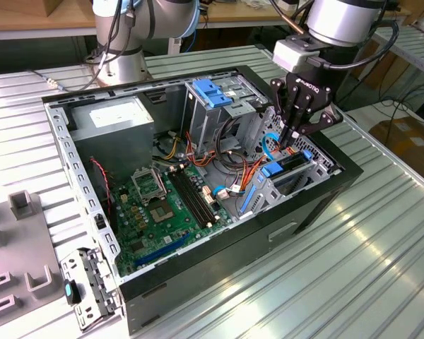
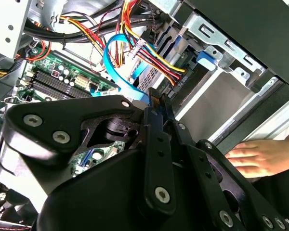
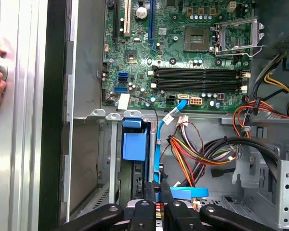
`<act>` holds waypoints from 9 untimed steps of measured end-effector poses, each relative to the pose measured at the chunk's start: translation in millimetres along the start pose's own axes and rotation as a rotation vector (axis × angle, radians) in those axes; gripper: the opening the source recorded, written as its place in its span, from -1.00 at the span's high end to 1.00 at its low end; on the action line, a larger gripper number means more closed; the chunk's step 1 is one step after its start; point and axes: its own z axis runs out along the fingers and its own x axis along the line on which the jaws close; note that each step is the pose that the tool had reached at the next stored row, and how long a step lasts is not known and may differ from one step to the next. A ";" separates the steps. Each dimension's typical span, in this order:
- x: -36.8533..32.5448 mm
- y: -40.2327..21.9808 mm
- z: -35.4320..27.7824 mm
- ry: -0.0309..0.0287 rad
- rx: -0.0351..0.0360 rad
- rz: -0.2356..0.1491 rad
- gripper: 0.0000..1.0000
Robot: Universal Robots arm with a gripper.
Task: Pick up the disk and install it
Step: 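Insert the second disk wire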
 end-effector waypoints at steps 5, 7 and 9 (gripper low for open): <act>6.7 1.7 1.0 -0.0161 0.0044 0.000 0.68; 11.2 2.3 1.5 -0.0283 0.0070 0.000 0.68; 19.8 2.9 3.1 -0.0443 0.0085 0.000 0.68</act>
